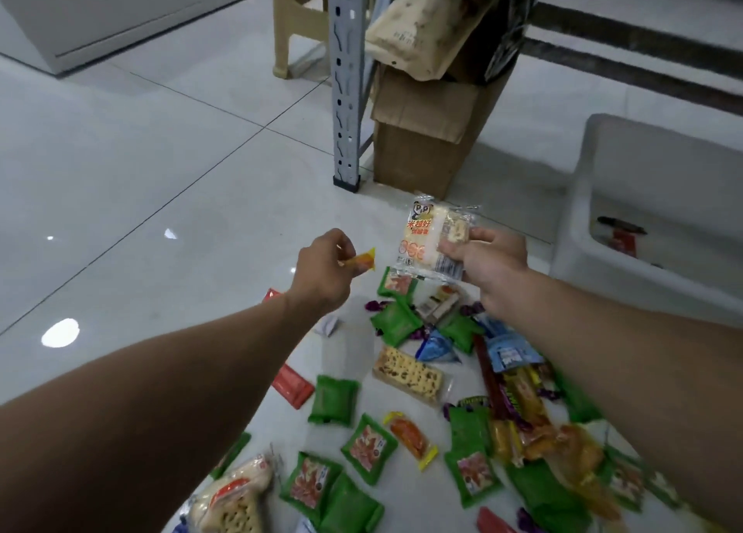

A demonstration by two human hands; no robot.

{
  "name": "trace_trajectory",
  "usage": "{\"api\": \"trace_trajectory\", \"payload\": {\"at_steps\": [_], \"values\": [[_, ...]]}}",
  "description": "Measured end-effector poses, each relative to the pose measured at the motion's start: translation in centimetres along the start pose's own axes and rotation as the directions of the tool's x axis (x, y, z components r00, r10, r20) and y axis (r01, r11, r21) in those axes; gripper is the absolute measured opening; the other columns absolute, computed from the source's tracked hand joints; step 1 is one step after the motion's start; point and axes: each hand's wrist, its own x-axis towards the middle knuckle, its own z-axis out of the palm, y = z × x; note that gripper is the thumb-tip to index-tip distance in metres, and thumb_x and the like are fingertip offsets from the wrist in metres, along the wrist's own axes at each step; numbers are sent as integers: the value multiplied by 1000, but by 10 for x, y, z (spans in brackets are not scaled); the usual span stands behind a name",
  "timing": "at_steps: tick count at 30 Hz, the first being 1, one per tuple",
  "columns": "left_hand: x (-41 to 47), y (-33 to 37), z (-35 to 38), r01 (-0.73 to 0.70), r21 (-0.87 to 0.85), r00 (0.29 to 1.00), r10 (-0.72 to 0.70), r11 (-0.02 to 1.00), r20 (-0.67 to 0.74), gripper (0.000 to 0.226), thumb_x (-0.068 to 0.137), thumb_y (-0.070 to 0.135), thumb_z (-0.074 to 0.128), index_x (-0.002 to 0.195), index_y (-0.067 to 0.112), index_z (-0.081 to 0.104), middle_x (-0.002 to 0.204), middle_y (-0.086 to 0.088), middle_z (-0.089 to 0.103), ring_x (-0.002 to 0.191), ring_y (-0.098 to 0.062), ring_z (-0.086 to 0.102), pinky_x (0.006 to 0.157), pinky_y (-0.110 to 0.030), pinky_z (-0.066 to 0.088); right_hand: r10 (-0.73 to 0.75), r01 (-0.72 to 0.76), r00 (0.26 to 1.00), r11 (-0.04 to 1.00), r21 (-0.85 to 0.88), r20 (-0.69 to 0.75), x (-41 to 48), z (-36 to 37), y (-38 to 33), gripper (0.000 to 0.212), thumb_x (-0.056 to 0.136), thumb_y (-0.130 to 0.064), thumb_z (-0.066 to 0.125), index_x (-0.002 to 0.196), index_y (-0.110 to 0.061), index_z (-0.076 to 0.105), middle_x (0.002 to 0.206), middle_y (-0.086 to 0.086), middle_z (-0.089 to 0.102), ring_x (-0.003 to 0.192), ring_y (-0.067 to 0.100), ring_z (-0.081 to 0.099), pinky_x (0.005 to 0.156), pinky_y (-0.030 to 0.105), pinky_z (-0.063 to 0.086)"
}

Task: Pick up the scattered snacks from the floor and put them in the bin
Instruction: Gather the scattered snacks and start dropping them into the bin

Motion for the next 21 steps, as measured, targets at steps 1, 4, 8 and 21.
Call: {"api": "trace_trajectory", "payload": {"at_steps": [1, 4, 8, 21], "values": [[1, 11, 8, 1, -38, 1000, -1, 999, 2, 24, 82, 28, 75, 88, 12, 58, 88, -2, 60, 74, -17, 52, 54, -27, 38, -9, 10, 1000, 1000, 6, -11, 1, -12, -2, 23, 72, -7, 82, 80, -20, 64, 87, 4, 72, 79, 20, 71, 81, 40, 58], [5, 43, 35, 5, -156, 999, 1, 988, 38, 26, 78, 24, 79, 93, 13, 61, 88, -5, 66, 74, -20, 60, 52, -24, 41, -44, 46, 998, 998, 36, -49, 5, -51, -9, 24, 76, -4, 78, 74, -21, 61, 82, 1, 71, 76, 17, 71, 79, 37, 59], [14, 84, 74, 5, -260, 996, 18, 966, 88, 26, 72, 25, 83, 87, 20, 63, 86, -11, 70, 71, -22, 62, 56, -27, 44, -75, 87, 985, 993, 77, -156, 16, -109, -21, 16, 77, -7, 78, 85, -15, 68, 89, 4, 73, 76, 16, 71, 74, 35, 60], [24, 243, 212, -106, -373, 932, 223, 922, 285, 15, 77, 9, 78, 78, 13, 63, 68, -5, 59, 57, -11, 52, 50, -17, 43, 42, 100, 876, 958, 267, -480, 59, -254, -5, 19, 71, -4, 81, 67, -17, 68, 76, 6, 72, 77, 24, 72, 76, 45, 59]]}}
